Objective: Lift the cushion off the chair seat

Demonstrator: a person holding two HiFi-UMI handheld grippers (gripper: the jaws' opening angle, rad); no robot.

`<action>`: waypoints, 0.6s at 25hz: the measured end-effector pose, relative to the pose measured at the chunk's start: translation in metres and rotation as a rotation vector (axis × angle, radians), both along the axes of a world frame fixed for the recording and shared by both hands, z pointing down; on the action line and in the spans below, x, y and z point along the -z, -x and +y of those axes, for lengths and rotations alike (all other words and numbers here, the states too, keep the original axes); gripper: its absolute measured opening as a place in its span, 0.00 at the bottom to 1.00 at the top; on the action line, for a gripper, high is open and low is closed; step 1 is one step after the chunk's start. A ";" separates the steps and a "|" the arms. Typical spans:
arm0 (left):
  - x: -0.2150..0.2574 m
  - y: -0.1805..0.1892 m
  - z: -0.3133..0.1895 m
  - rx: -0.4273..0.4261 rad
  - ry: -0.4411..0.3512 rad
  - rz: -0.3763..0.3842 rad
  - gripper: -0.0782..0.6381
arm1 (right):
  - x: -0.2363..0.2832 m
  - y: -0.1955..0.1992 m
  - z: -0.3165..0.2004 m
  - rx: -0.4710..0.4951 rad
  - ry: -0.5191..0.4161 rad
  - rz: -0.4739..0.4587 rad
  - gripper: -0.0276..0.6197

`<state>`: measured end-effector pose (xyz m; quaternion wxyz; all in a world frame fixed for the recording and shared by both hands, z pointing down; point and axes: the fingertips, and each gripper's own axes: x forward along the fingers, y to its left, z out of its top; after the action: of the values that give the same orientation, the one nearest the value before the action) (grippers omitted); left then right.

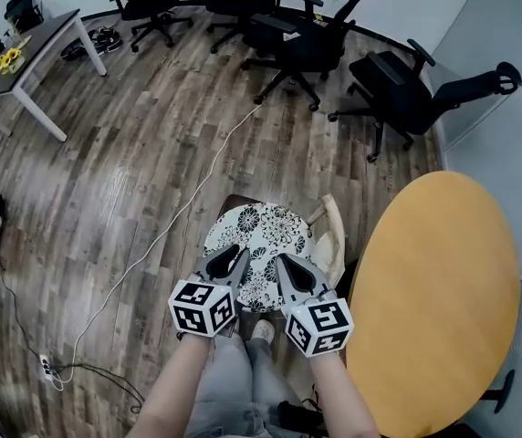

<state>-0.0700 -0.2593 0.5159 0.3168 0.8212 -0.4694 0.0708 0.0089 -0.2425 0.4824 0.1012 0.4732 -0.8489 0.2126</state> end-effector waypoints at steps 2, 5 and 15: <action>-0.013 0.004 -0.005 -0.013 0.028 0.013 0.27 | -0.009 0.002 -0.005 -0.011 0.010 0.000 0.08; -0.032 0.004 -0.007 -0.053 0.068 0.051 0.33 | -0.026 0.006 -0.009 -0.021 0.034 0.000 0.08; -0.118 0.024 -0.018 -0.123 0.179 -0.001 0.48 | -0.100 0.020 -0.023 -0.060 0.112 -0.020 0.08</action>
<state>-0.0942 -0.2768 0.6335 0.3838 0.8168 -0.4099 0.1322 -0.0113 -0.2651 0.5821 0.1127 0.4900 -0.8220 0.2674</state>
